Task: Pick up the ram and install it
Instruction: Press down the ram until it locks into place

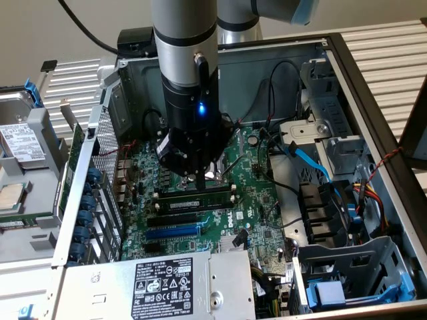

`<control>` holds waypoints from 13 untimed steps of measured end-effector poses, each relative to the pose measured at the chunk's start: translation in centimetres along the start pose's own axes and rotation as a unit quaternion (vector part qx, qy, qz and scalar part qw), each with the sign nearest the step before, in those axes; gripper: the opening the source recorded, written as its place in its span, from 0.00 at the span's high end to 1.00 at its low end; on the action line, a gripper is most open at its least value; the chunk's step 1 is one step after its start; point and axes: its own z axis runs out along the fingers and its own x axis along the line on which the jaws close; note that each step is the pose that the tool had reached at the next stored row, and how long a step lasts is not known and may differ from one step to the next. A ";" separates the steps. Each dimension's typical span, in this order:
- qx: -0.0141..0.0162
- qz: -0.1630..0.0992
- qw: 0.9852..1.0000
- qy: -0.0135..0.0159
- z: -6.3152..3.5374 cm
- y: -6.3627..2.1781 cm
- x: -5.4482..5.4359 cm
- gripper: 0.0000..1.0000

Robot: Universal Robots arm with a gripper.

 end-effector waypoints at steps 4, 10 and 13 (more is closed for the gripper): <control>0.000 0.026 1.000 -0.001 0.00 0.00 0.0 0.89; 0.000 0.063 0.998 -0.002 0.00 0.00 0.0 0.89; 0.004 0.077 0.997 -0.001 0.01 0.00 0.0 0.89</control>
